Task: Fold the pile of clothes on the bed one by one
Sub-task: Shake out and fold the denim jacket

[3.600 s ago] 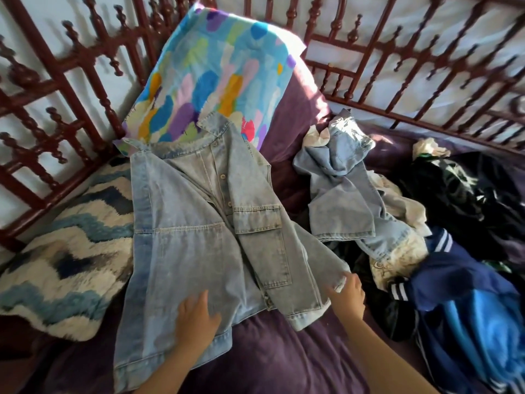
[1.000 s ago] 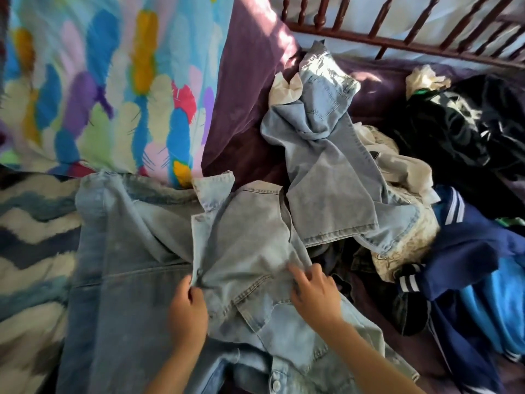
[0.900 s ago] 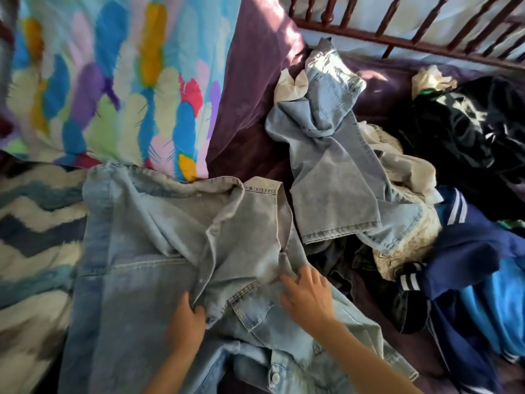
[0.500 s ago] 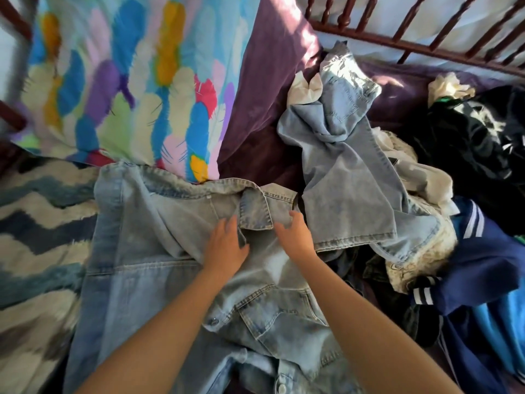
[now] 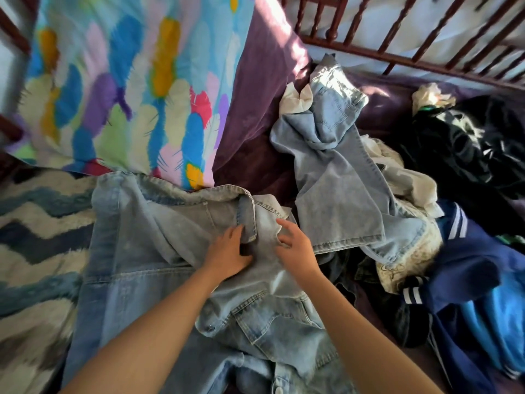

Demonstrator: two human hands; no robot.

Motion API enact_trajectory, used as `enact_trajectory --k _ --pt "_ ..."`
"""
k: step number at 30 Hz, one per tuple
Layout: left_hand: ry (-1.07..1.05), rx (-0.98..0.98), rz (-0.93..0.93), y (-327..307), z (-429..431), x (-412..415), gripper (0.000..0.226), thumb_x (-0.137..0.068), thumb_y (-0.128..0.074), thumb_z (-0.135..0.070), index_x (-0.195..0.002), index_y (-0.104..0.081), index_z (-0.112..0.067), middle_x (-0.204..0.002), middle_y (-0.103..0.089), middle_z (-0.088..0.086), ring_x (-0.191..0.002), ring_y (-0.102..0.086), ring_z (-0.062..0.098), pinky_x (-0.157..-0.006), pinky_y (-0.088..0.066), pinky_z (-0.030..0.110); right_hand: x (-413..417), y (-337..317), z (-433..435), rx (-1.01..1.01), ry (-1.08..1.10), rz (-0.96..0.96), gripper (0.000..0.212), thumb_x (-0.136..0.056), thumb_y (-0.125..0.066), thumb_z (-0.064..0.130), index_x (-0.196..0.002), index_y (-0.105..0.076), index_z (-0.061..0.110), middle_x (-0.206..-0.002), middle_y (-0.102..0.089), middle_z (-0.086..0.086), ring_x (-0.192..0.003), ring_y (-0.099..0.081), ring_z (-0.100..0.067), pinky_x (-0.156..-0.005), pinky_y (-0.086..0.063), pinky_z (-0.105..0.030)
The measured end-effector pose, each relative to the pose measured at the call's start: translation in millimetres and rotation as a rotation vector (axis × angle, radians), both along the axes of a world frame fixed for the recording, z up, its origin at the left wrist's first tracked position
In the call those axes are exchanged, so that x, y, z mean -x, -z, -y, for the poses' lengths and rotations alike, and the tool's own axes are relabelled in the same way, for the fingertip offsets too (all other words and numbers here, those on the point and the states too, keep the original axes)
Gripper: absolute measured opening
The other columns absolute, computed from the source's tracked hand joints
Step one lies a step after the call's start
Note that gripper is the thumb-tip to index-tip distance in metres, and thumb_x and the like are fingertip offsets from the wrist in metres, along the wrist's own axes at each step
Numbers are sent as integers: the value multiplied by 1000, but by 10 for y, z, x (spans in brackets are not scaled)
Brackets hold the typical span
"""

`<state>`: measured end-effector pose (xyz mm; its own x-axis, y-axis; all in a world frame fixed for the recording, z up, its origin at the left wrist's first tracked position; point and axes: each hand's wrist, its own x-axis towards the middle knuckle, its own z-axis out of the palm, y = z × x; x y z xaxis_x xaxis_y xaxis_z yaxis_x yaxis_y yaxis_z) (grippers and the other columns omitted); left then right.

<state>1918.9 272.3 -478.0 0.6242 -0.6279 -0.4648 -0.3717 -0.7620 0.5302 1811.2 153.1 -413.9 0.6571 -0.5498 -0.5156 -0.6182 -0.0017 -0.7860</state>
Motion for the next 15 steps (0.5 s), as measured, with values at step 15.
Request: enact_trajectory --k 15 --pt "-1011 1064 -1062 -1113 -421 598 50 -99 -37 -24 -74 -78 -12 -84 -74 6 -75 -71 16 -67 -56 26 1023 -607 -114 218 -285 -281 58 -82 -50 -2 -137 -42 16 -96 -64 -10 -81 -56 -20 -67 -44 -29"
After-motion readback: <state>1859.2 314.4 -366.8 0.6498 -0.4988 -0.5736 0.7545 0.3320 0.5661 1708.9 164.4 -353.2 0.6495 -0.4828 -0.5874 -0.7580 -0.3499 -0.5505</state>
